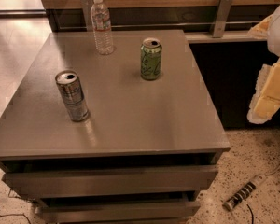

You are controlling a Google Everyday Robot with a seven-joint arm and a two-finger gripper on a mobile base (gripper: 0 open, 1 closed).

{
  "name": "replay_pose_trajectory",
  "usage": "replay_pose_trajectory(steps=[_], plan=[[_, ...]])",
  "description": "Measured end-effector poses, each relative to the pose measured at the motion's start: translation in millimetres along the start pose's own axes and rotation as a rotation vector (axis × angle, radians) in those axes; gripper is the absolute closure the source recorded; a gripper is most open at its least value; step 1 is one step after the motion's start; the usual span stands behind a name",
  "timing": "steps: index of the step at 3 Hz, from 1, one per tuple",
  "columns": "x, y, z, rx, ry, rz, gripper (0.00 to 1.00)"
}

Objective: Knock green can over

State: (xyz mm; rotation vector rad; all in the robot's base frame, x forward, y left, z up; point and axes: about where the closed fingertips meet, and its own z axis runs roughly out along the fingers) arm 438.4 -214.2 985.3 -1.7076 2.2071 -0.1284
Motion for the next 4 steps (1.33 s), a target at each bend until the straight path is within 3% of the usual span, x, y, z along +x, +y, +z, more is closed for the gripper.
replay_pose_trajectory(steps=[1,3,4], plan=[[0,0,0,0.000,0.000,0.000,0.00],[-1,-28,22,0.031,-0.140,0.102,0.00],[-12,-51,45,0.082,-0.407,0.233,0.00]])
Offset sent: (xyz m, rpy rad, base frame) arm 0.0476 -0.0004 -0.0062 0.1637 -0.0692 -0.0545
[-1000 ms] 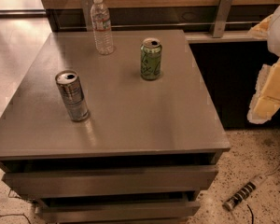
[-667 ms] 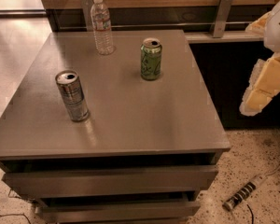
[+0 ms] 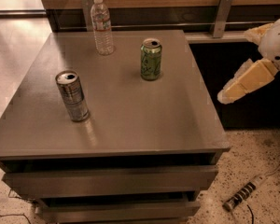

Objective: Knock green can over

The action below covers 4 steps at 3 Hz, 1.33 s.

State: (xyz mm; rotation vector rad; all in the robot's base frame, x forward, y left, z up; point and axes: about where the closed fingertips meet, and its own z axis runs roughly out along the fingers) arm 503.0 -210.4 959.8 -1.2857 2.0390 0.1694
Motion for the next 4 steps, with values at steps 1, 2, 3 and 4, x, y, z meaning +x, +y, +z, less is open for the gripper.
replay_pose_trajectory(steps=[1,2,3,4], plan=[[-20,-24,18,0.064,-0.206,0.034,0.00],[-44,-47,34,0.093,-0.337,0.045,0.00],[-52,-53,40,0.099,-0.375,0.049,0.00],[-53,-54,44,0.093,-0.386,0.053,0.00]])
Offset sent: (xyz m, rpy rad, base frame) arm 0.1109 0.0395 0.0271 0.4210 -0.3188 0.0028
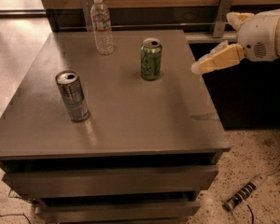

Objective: Knock green can over

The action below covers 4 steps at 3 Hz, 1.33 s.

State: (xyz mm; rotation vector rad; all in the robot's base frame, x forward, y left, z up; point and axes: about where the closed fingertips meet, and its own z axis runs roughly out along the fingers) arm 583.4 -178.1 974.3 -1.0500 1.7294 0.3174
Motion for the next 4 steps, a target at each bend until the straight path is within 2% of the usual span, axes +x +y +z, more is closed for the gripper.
replay_pose_trajectory(steps=[1,2,3,4], plan=[[5,-11,44,-0.052,-0.110,0.057,0.00],[4,-11,92,-0.102,-0.240,0.074,0.00],[3,-8,128,-0.133,-0.308,0.079,0.00],[3,-6,148,-0.142,-0.323,0.083,0.00]])
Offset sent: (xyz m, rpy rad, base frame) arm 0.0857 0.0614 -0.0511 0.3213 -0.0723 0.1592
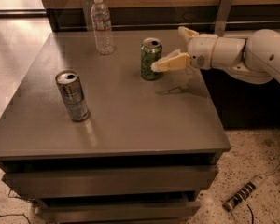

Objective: Knock green can over

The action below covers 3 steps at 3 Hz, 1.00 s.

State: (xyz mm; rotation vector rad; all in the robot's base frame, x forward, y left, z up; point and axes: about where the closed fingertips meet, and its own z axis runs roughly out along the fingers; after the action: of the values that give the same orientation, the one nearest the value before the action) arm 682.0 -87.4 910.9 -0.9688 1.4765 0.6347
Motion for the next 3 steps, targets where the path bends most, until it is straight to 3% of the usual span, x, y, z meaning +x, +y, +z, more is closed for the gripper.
replay_pose_trajectory(steps=[3], plan=[[27,11,39,-0.017,0.017,0.087,0.02]])
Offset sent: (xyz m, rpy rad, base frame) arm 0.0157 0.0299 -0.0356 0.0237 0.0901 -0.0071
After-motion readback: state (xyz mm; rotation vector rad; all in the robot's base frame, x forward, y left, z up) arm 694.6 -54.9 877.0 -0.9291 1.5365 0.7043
